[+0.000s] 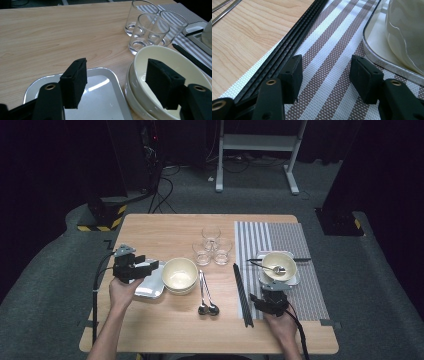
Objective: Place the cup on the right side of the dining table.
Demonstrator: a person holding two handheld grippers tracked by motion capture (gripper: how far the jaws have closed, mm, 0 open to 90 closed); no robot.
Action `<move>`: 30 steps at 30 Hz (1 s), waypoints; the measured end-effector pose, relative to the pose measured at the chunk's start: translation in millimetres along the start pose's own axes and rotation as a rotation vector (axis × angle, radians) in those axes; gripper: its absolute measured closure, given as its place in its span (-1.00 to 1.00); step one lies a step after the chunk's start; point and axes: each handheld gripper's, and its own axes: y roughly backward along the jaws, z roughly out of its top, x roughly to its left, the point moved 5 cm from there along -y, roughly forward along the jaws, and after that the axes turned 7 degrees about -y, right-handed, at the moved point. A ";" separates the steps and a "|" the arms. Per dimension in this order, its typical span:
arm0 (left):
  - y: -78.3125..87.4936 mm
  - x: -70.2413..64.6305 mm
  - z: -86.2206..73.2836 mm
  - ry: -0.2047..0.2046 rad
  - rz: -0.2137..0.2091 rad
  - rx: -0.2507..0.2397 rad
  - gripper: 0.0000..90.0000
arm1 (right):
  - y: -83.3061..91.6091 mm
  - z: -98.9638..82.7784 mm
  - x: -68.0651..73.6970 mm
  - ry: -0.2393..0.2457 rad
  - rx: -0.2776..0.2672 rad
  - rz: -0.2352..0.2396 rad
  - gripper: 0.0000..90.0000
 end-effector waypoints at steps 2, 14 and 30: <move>-1.3 -2.6 3.5 -0.005 -0.013 0.002 -0.23 | 0.0 0.0 0.0 0.000 0.000 0.000 -0.02; -10.0 -13.4 25.7 -0.029 -0.052 -0.029 -0.24 | 0.0 0.0 0.1 0.001 0.000 -0.001 -0.03; -35.3 -29.4 38.9 -0.059 -0.065 -0.027 -0.24 | -0.2 0.1 0.3 0.001 0.001 -0.004 -0.03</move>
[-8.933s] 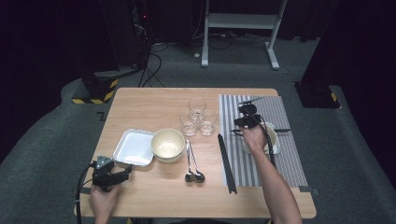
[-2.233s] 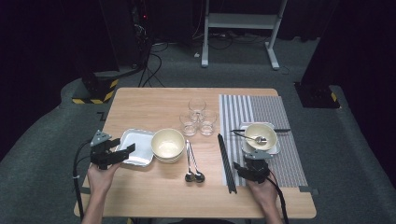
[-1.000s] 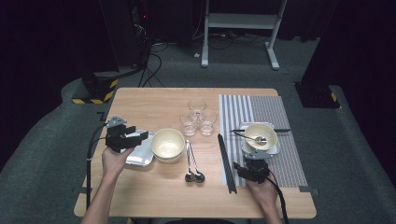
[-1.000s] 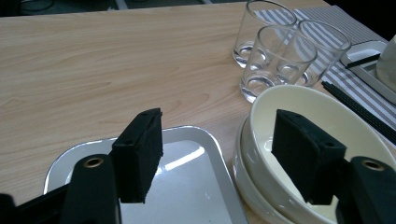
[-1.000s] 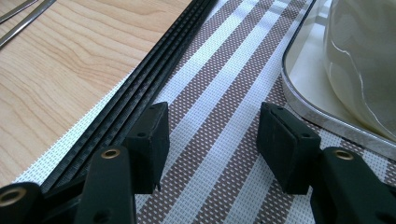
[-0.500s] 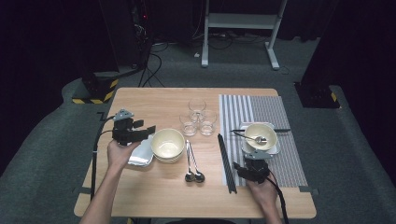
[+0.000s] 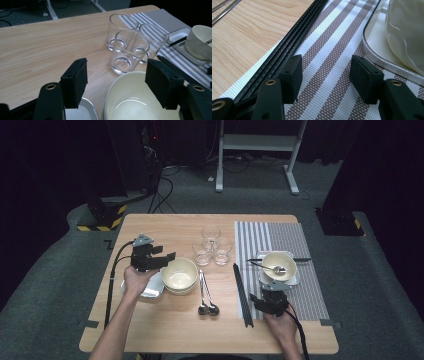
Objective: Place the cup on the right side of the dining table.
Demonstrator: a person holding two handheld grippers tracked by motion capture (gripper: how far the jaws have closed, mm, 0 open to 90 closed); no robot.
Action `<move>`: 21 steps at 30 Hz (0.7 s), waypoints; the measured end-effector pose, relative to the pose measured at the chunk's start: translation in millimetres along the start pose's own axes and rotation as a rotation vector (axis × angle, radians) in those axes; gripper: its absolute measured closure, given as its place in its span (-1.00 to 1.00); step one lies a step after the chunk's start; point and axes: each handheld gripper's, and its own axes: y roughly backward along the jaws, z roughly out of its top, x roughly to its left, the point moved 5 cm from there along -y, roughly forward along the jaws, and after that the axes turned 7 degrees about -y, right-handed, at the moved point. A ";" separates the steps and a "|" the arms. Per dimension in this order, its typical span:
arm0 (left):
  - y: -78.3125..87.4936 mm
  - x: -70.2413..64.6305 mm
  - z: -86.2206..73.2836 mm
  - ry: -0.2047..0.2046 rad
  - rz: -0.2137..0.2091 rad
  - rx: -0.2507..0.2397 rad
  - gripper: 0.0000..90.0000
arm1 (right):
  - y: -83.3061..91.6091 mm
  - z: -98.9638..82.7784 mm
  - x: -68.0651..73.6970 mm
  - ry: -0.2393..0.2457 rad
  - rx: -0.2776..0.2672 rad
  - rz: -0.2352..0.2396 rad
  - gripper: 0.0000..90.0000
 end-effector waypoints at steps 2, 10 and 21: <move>-3.6 -2.6 4.1 -0.014 0.001 0.011 -0.26 | 0.0 0.0 0.0 -0.001 0.000 0.000 -0.03; -18.6 -18.9 16.5 -0.073 -0.028 0.069 -0.40 | 0.0 0.0 0.0 -0.001 0.000 0.001 -0.03; -32.0 -24.7 24.2 -0.096 -0.035 0.089 -0.43 | 0.0 0.0 0.0 0.000 0.000 0.003 -0.04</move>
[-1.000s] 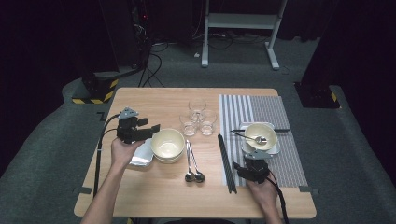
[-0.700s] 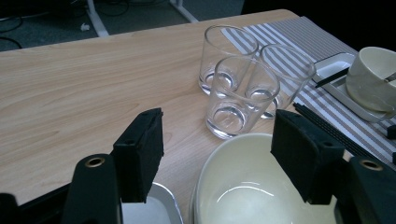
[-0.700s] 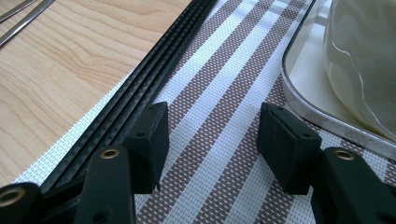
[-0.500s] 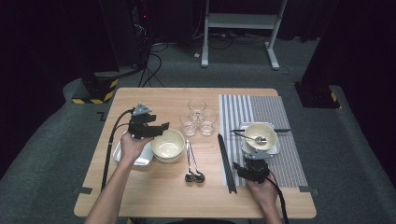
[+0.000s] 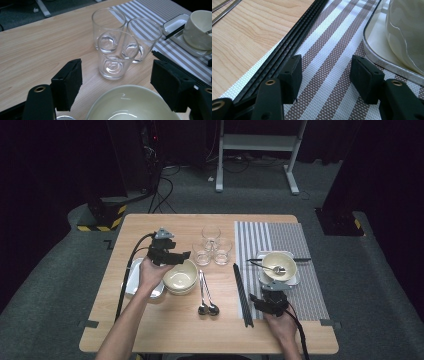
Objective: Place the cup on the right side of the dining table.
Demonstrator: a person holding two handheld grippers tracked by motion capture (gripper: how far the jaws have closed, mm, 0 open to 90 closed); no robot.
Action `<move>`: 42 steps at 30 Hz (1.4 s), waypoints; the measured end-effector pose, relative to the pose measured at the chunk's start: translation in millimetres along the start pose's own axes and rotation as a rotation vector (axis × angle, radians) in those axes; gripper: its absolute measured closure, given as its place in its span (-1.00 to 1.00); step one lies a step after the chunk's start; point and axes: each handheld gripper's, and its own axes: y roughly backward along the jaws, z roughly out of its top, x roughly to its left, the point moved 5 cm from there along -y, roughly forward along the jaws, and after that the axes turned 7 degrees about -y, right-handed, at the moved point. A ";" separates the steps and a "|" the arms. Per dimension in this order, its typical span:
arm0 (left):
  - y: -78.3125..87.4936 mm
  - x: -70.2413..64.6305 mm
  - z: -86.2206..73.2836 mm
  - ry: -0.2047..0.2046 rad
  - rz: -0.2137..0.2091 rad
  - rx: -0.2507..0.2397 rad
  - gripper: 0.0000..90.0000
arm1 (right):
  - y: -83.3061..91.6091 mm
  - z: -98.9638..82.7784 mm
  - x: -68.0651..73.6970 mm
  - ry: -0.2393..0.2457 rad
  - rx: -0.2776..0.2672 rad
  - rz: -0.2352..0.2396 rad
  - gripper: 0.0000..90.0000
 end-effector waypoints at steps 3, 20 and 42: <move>-3.5 0.1 1.1 0.008 -0.005 -0.004 -0.46 | 0.0 0.0 0.0 0.000 0.000 0.000 -0.04; -30.8 -11.0 20.8 -0.066 0.006 0.040 -0.58 | 0.1 0.0 -0.1 -0.004 0.000 0.003 -0.05; -62.7 -9.7 23.5 -0.016 0.018 0.090 -0.72 | 0.1 0.1 -0.5 -0.008 -0.001 0.015 -0.07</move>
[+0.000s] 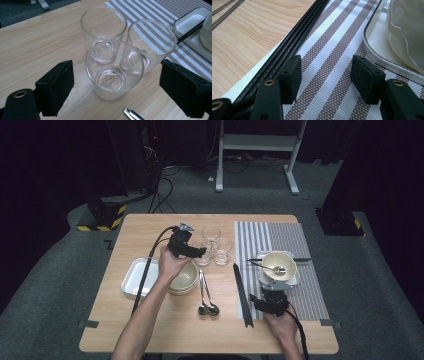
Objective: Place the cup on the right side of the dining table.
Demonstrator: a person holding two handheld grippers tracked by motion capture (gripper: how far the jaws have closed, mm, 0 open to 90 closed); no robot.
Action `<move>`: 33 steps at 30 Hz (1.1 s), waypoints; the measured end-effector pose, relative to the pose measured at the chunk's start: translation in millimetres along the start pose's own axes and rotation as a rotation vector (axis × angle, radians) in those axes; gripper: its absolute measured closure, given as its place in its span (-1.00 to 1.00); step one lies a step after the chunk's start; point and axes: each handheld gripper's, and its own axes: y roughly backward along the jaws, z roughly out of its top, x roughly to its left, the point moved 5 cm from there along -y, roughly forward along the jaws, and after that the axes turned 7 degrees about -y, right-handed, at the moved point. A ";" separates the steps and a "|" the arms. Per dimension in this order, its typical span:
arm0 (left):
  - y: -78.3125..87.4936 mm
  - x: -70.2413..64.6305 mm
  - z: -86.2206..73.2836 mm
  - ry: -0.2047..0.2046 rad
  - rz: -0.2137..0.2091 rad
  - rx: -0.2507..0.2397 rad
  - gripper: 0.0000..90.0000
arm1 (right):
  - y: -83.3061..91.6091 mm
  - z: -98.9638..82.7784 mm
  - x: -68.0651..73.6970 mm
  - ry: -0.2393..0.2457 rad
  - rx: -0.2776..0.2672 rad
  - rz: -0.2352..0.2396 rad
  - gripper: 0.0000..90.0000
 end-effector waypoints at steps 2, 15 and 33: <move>-4.1 -1.3 -0.1 0.006 -0.008 0.003 -0.73 | -0.1 0.0 0.3 0.004 0.001 -0.001 -0.07; -24.8 -6.7 2.3 0.016 -0.014 0.040 -0.76 | -0.1 -0.2 0.7 0.010 0.004 -0.006 -0.08; -38.3 -4.8 1.4 0.012 0.022 0.076 -0.77 | -0.1 0.1 0.0 0.005 0.000 0.002 -0.09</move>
